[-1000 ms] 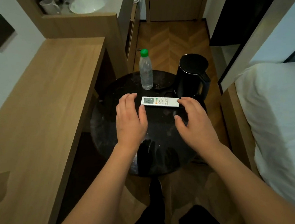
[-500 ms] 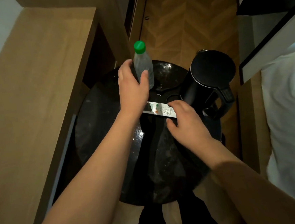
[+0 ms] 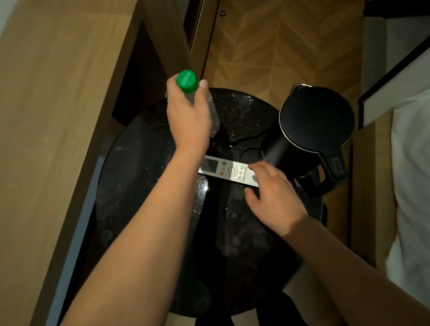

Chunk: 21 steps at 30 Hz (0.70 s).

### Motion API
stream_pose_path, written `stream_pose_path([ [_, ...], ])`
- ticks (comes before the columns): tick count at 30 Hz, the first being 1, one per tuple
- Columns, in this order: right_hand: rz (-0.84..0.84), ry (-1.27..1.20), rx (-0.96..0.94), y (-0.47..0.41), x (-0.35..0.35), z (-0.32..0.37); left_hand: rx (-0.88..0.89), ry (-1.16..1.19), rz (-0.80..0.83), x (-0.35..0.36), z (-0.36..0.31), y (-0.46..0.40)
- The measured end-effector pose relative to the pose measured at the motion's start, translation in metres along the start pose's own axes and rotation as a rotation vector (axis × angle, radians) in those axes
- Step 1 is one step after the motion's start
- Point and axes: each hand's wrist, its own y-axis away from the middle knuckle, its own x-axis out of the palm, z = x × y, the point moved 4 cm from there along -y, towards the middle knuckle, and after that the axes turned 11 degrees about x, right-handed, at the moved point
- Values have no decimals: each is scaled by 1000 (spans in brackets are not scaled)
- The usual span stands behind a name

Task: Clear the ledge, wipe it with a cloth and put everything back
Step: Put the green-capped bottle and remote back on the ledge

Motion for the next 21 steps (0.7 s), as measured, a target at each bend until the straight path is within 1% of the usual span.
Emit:
stream_pose_path([
  [3, -10, 22, -16, -13, 3, 10, 62, -34, -96, -33, -18, 20],
  [6, 16, 97, -39, -32, 16, 26, 73, -72, -135, -64, -28, 40],
  [14, 29, 447, -39, -73, 63, 44, -51, -160, -160, -118, 0, 78],
  [21, 4, 583, -16, -84, 74, 43, -116, -152, -176, -134, 23, 88],
])
